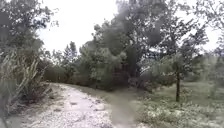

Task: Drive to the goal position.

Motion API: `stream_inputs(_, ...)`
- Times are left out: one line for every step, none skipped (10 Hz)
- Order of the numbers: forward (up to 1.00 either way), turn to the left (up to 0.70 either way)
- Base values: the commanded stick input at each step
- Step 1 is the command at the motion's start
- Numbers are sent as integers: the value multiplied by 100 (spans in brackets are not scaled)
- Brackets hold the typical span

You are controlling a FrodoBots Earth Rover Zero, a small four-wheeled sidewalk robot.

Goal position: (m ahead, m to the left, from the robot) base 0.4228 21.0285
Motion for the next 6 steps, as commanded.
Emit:
stream_inputs(0, 0)
stream_inputs(0, 0)
stream_inputs(0, 0)
stream_inputs(0, 0)
stream_inputs(11, 0)
stream_inputs(49, 0)
